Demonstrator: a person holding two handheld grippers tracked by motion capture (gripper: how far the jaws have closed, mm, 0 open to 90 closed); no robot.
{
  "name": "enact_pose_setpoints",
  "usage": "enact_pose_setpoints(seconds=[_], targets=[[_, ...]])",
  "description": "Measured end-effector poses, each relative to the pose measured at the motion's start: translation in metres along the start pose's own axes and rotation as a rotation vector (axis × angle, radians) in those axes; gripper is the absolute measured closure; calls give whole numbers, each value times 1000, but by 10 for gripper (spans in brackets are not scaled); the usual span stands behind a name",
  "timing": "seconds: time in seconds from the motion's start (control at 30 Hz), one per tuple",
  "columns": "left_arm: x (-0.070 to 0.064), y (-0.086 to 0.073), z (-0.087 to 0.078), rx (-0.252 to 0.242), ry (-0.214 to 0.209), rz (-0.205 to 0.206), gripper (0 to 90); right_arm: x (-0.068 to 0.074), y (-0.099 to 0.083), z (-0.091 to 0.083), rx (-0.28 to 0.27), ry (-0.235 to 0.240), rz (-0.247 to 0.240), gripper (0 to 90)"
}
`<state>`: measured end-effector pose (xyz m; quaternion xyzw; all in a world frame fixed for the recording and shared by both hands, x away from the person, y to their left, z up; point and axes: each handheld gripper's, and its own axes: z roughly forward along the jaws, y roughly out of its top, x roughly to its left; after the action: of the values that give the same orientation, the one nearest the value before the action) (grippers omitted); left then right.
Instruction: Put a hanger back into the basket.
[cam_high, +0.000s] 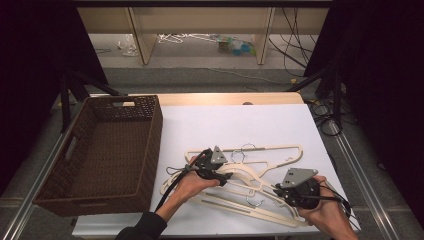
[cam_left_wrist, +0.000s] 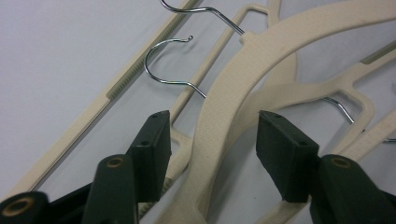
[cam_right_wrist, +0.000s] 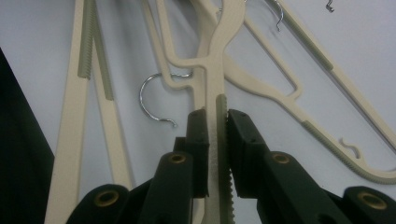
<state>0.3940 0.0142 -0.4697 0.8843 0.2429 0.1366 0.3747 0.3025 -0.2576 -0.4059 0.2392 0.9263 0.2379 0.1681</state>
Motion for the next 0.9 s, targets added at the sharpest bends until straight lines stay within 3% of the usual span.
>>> enact_pose_setpoints(seconds=[0.23, 0.33, 0.37, 0.47, 0.63, 0.67, 0.9], targets=[[1, 4, 8, 25, -22, 17, 553, 0, 0, 0, -6, -3, -1, 796], [4, 7, 7, 5, -36, 2, 619, 0, -1, 0, -6, 0, -6, 796], [5, 8, 6, 3, -56, 4, 638, 1, -2, 2, -37, -15, -1, 796], [6, 10, 2, 3, -63, 22, 667, -1, -2, 1, -8, 11, -11, 795], [7, 14, -7, 0, -82, 46, 686, -1, -4, 2, -38, -15, -16, 793], [6, 15, -10, -4, -88, 50, 690, -3, -4, 1, -17, 4, -21, 793], [2, 23, -35, -34, -112, 106, 715, -7, -10, -2, -45, 4, -21, 781]])
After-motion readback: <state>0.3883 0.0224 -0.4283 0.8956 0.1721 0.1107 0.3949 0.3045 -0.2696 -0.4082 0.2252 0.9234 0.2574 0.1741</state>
